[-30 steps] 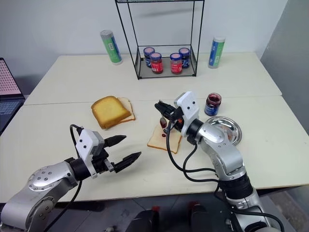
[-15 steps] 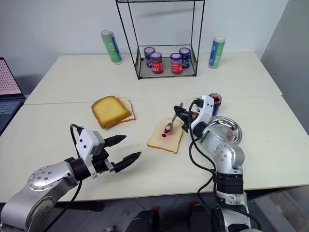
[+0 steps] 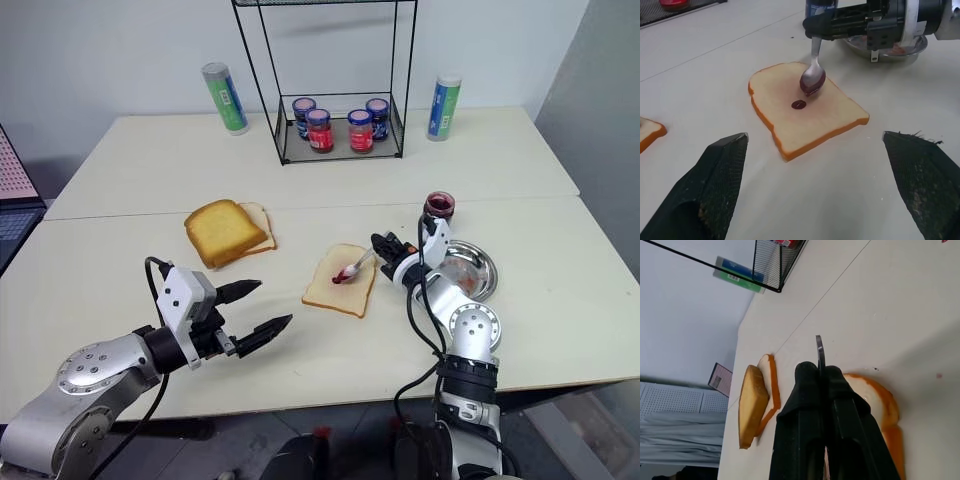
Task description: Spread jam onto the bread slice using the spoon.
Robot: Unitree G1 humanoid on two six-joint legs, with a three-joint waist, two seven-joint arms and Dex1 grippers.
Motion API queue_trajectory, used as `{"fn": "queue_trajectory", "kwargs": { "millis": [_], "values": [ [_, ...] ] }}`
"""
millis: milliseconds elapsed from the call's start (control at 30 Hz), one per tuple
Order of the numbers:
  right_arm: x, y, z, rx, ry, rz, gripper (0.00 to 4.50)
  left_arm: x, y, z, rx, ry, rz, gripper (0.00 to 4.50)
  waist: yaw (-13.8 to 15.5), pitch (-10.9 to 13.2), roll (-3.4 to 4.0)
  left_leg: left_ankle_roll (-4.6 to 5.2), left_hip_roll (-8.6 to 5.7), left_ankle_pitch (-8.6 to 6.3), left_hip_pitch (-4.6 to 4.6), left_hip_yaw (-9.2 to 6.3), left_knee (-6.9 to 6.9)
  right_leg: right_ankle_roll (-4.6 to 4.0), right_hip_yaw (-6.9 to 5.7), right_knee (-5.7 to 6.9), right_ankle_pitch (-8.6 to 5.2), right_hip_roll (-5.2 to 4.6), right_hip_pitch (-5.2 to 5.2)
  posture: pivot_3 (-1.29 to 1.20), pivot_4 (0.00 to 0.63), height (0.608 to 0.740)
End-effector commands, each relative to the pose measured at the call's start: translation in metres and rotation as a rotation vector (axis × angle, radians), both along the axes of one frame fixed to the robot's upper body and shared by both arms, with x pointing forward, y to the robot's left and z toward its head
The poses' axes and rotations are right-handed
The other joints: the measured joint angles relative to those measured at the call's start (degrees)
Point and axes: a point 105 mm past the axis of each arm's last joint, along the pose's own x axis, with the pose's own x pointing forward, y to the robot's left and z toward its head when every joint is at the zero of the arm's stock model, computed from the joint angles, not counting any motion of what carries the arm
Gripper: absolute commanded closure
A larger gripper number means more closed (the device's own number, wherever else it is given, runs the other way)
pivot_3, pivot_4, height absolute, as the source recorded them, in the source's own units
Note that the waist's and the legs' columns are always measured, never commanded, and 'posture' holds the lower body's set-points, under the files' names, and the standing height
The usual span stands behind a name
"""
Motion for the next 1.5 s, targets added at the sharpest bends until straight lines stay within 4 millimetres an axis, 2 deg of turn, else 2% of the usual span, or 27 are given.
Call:
{"fn": "queue_trajectory", "kwargs": {
  "millis": [33, 267, 567, 867, 1033, 1233, 1500],
  "values": [
    [0.000, 0.014, 0.011, 0.033, -0.044, 0.028, 4.46, -0.002, -0.004, 0.008, -0.004, -0.031, -0.022, 0.00, 0.06, 0.00, 0.00, 0.00, 0.00, 0.00, 0.00, -0.01, 0.00, 0.00, 0.00, 0.00, 0.00, 0.00, 0.00, 0.00, 0.150, 0.740],
    [0.001, 0.018, 0.017, 0.086, -0.052, 0.029, 4.46, -0.002, -0.006, 0.008, -0.009, -0.033, -0.023, 0.00, 0.15, 0.00, 0.00, 0.00, 0.01, 0.00, -0.01, -0.02, 0.03, 0.00, 0.01, 0.00, 0.00, -0.03, 0.02, 0.00, 0.150, 0.740],
    [0.004, 0.017, 0.001, 0.001, -0.060, 0.020, 4.46, -0.002, -0.007, 0.007, -0.016, -0.031, -0.024, 0.00, 0.13, 0.00, 0.00, 0.00, 0.00, 0.00, 0.00, -0.01, 0.02, 0.00, 0.01, 0.00, 0.00, -0.02, 0.01, 0.00, 0.150, 0.740],
    [0.010, 0.003, 0.005, -0.137, -0.164, -0.012, 4.46, -0.001, -0.008, 0.007, -0.014, -0.032, -0.033, 0.00, 0.16, 0.00, 0.00, 0.00, -0.01, 0.00, 0.00, -0.02, 0.03, 0.00, 0.00, -0.01, 0.00, -0.02, 0.02, 0.00, 0.150, 0.740],
    [0.010, -0.006, 0.010, -0.201, -0.205, 0.023, 4.46, 0.000, -0.007, 0.007, -0.007, -0.028, -0.040, 0.00, 0.21, 0.00, 0.00, 0.00, -0.01, 0.00, 0.00, -0.03, 0.04, 0.00, 0.00, -0.01, 0.00, -0.03, 0.04, 0.00, 0.150, 0.740],
    [0.014, -0.024, 0.027, -0.218, -0.243, 0.020, 4.46, 0.005, -0.006, 0.008, -0.002, -0.032, -0.047, 0.00, 0.44, 0.00, 0.00, 0.00, -0.02, 0.00, -0.01, -0.02, 0.06, 0.00, 0.00, -0.02, 0.00, -0.04, 0.06, 0.00, 0.150, 0.740],
    [0.005, -0.010, 0.046, -0.080, -0.234, 0.092, 4.46, 0.006, -0.006, 0.009, -0.003, -0.035, -0.050, 0.00, 0.31, 0.00, 0.00, 0.00, 0.02, 0.00, -0.01, -0.03, 0.03, 0.00, 0.00, -0.01, 0.00, -0.04, 0.04, 0.00, 0.150, 0.740]
  ]
}}
